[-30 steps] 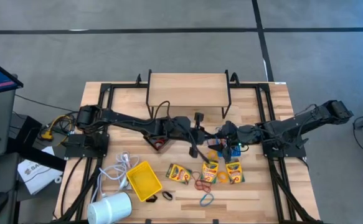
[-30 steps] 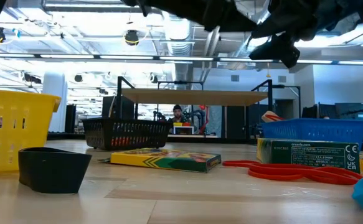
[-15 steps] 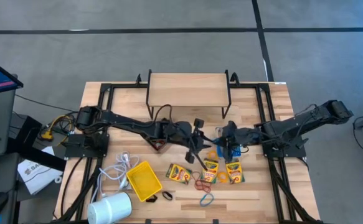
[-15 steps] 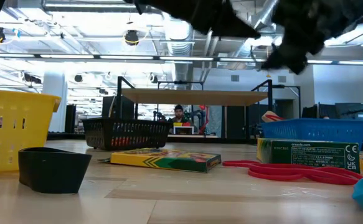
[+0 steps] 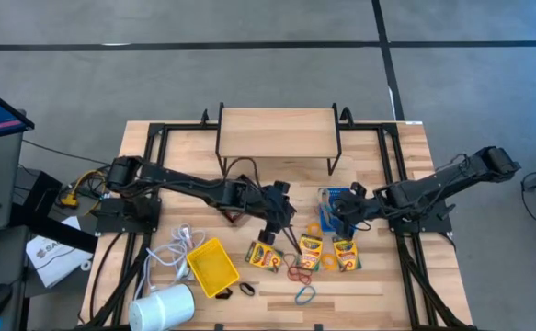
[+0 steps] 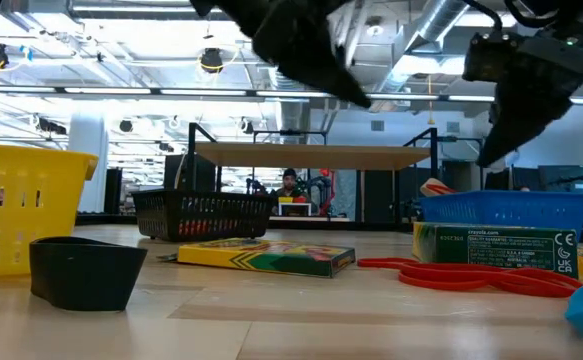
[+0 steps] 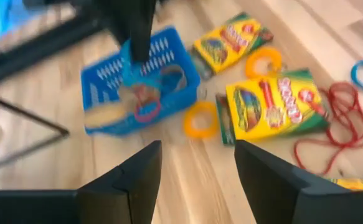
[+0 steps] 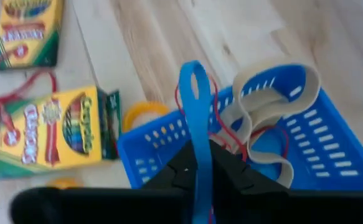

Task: Pick & Place Office Desk Supplies
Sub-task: Put the blue rubber band into the blue bin, then put the red rubber band into the blue bin

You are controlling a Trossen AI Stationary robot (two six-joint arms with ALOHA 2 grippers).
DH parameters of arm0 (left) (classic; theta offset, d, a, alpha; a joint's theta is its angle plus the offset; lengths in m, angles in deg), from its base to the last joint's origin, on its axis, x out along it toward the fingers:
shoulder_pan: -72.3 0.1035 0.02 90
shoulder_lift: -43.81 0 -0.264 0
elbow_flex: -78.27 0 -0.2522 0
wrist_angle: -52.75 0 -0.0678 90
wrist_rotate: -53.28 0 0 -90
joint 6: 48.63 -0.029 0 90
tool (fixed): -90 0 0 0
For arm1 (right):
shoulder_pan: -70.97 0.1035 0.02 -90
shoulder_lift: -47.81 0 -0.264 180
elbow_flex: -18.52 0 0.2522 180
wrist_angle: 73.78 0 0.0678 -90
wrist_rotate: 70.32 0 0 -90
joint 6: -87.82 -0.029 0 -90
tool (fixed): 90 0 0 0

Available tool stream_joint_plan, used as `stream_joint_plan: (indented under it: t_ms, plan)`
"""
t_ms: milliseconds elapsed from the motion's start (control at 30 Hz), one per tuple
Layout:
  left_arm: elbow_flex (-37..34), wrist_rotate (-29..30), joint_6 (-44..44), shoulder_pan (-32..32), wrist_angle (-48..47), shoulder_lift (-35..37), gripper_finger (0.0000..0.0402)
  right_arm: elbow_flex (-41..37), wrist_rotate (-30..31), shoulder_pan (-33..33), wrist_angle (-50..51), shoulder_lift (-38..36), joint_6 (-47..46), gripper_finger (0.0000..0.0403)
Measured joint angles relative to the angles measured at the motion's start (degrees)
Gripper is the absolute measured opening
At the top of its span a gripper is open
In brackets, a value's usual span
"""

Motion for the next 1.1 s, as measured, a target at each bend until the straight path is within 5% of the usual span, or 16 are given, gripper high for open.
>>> stream_joint_plan:
  t_ms: [300,500,867,1100]
  plan:
    - [-8.0,-7.8,3.7,-1.5,4.5,0.0,0.0198,0.0,-3.2,-0.2,1.4,0.0,2.3,0.0171]
    - [-11.4,-12.3,3.9,-3.3,17.5,-1.8,0.0198,0.0,-2.8,-1.1,-4.5,0.0,2.7,0.0238]
    - [-6.8,-17.4,5.4,-3.7,22.2,-12.2,0.0184,1.6,-2.7,-3.8,-12.9,0.0,10.0,0.0249]
    - [1.1,-19.4,6.9,-4.7,14.7,-17.5,0.0168,3.7,-2.7,-6.1,-12.6,0.0,11.4,0.0249]
